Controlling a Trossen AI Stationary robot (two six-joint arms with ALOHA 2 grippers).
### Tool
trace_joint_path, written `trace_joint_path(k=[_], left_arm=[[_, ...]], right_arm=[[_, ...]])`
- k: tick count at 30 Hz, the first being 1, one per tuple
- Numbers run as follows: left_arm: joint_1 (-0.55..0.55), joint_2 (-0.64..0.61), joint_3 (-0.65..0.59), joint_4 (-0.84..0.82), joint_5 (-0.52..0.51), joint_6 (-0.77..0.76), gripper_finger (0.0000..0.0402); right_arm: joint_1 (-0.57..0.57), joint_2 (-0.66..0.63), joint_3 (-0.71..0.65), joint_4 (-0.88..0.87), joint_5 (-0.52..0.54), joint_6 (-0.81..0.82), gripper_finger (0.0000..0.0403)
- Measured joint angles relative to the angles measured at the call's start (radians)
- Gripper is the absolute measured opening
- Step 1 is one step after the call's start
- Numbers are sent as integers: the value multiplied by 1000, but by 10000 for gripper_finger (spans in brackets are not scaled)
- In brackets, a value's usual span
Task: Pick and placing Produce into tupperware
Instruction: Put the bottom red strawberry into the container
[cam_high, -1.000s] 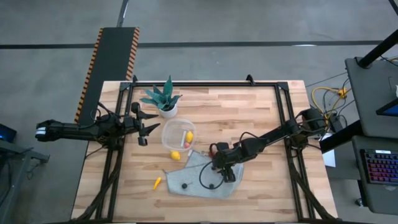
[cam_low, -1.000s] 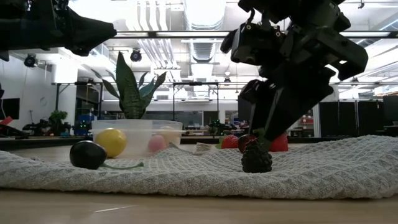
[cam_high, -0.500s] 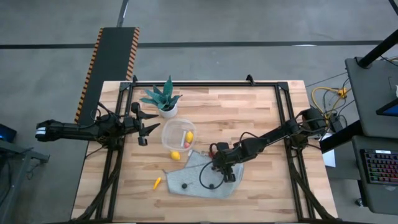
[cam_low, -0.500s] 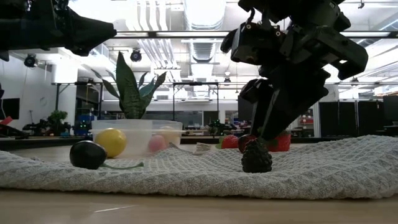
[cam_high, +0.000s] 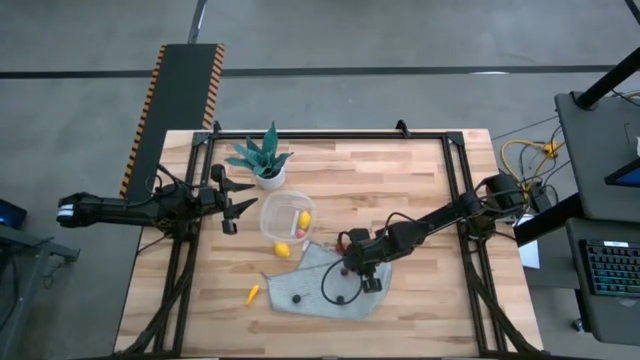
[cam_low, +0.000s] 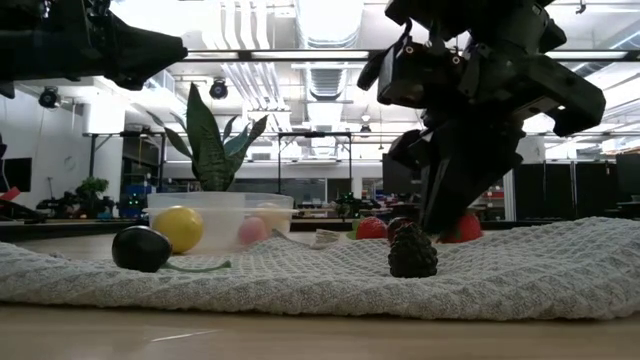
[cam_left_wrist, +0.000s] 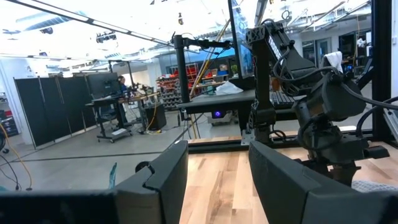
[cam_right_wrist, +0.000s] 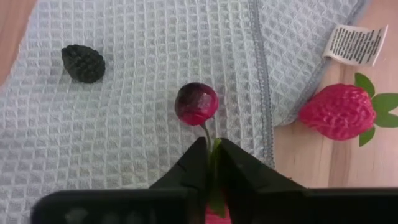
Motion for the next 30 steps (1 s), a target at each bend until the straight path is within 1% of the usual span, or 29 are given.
trace_joint_path(k=[1, 4, 24, 30], left_arm=[[0, 0, 0, 0, 0, 0, 157], [0, 0, 0, 0, 0, 0, 157], [0, 0, 0, 0, 0, 0, 157], [0, 0, 0, 0, 0, 0, 157]], right_arm=[[0, 0, 0, 0, 0, -3, 15], [0, 0, 0, 0, 0, -11, 10], [0, 0, 0, 2, 0, -20, 9], [0, -23, 0, 2, 0, -21, 9]])
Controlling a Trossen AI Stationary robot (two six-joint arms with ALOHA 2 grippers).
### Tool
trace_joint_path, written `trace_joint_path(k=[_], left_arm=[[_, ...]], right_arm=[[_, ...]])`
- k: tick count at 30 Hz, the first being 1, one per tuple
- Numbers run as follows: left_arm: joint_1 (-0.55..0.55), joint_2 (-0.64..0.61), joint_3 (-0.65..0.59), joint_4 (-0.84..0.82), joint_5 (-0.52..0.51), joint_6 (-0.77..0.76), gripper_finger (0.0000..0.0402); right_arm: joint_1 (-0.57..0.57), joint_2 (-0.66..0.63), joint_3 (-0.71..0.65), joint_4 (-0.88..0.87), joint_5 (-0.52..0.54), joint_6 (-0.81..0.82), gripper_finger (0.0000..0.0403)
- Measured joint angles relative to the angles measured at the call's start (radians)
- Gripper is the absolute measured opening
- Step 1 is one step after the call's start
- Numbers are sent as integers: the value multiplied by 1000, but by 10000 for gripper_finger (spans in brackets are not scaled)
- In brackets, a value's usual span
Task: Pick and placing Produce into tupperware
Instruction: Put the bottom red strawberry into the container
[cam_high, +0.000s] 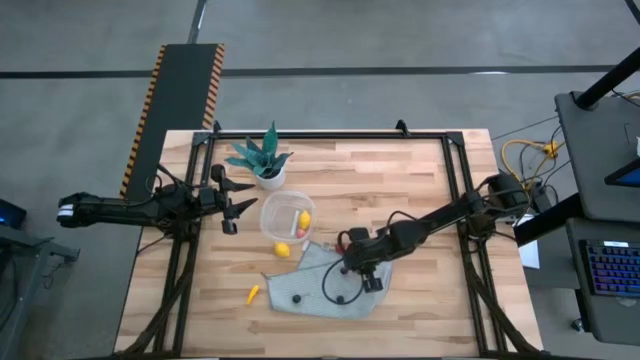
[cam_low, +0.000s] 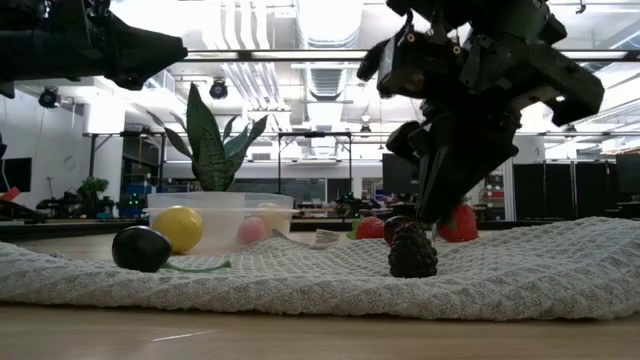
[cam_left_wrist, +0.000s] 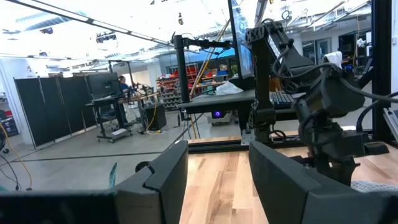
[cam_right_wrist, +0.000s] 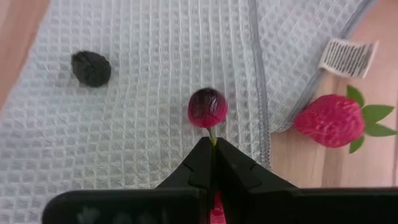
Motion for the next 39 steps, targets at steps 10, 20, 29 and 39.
trace_joint_path(k=[10, 20, 29, 39], left_arm=[[0, 0, 0, 0, 0, 0, 157], [0, 0, 0, 0, 0, 0, 157], [0, 0, 0, 0, 0, 0, 157], [0, 0, 0, 0, 0, 0, 157]], right_arm=[[0, -105, 0, 18, 57, -39, 9], [0, -239, 1, 83, 120, -108, 9], [0, -335, 1, 117, 245, -166, 9], [0, -371, 0, 112, 262, -181, 9]])
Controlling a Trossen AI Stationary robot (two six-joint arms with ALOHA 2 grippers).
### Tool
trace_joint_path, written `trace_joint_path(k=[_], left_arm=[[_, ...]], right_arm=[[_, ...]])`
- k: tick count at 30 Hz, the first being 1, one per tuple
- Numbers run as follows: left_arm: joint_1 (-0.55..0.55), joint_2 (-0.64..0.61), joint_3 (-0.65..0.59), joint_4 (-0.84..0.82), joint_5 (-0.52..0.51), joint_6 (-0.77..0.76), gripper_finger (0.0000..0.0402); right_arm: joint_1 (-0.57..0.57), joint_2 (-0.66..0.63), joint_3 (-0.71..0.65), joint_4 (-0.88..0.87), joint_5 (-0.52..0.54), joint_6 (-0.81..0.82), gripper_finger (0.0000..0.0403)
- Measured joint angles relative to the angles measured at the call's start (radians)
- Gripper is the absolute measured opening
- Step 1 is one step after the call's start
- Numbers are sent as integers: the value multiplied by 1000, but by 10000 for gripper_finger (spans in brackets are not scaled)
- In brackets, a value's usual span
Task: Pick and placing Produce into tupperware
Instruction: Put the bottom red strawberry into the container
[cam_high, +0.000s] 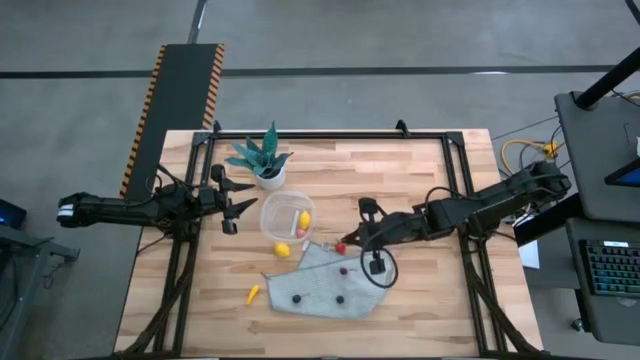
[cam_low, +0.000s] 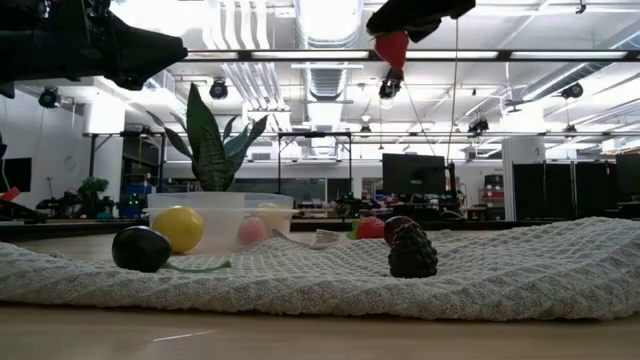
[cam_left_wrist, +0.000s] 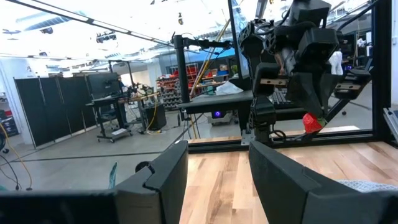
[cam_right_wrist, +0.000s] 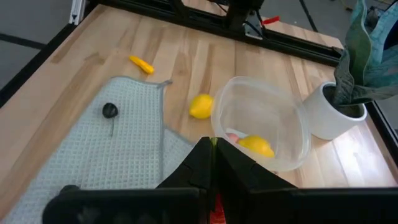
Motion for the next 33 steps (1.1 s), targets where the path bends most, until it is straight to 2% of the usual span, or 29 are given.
trace_joint_path(k=[7, 21, 25, 30, 33], left_arm=[[0, 0, 0, 0, 0, 0, 157], [0, 0, 0, 2, 0, 0, 157], [0, 0, 0, 2, 0, 0, 157], [0, 0, 0, 3, 0, 0, 157], [0, 0, 0, 3, 0, 0, 157]], right_arm=[[-15, 13, -1, 14, 0, -26, 9], [-136, 35, -1, 154, -14, -158, 8], [-193, 35, -1, 223, -96, -184, 8], [-251, 35, -1, 280, -122, -210, 8], [-285, 35, -1, 306, -174, -217, 8]])
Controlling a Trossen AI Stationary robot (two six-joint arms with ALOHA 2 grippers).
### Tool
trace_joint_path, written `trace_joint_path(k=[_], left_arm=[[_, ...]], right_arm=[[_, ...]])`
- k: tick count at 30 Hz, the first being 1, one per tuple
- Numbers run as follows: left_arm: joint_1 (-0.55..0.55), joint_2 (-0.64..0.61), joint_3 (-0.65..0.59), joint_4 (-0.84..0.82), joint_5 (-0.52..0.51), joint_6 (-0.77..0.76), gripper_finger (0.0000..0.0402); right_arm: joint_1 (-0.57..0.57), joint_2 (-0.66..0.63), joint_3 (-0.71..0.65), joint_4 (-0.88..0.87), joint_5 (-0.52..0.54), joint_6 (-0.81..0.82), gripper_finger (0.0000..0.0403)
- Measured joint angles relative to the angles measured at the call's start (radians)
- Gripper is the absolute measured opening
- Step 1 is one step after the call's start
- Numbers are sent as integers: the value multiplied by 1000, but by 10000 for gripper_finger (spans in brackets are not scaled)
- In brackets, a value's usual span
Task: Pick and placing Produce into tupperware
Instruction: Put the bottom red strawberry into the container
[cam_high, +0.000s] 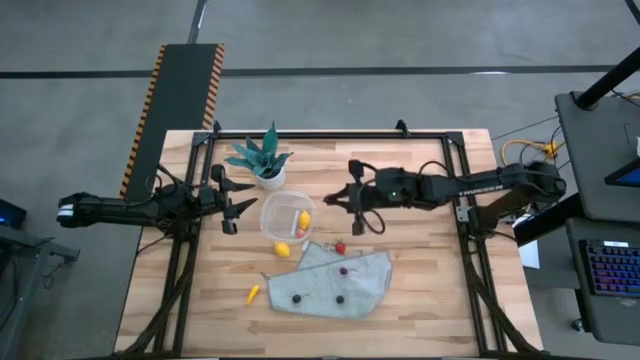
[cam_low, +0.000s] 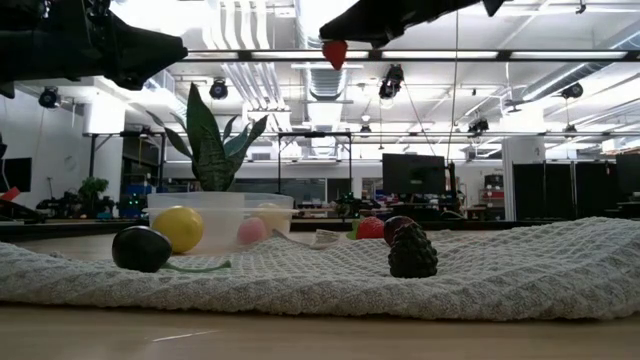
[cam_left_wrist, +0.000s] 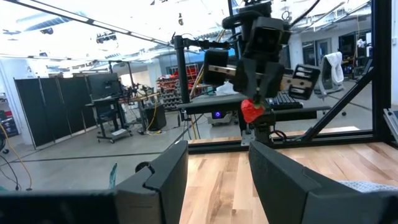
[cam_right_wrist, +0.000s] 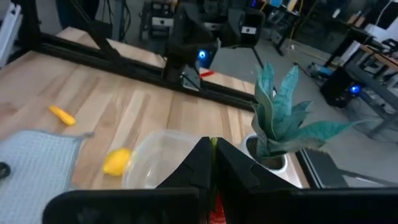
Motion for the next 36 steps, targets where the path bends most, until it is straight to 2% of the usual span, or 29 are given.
trace_joint_path(k=[3, 9, 14, 19, 29, 36], left_arm=[[0, 0, 0, 0, 0, 0, 157], [0, 0, 0, 0, 0, 0, 157], [0, 0, 0, 3, 0, 0, 157], [0, 0, 0, -2, 0, 0, 157], [0, 0, 0, -2, 0, 15, 157], [0, 0, 0, -3, 0, 21, 157]], right_arm=[[-29, 0, 0, 30, -43, 8, 8], [-63, 20, 2, 84, -51, 7, 8], [-77, 110, 16, 132, -97, 8, 8], [-82, 232, 93, 135, -101, 7, 8], [-93, 436, 279, 8, -113, 36, 8], [-97, 524, 362, -84, -124, 38, 8]])
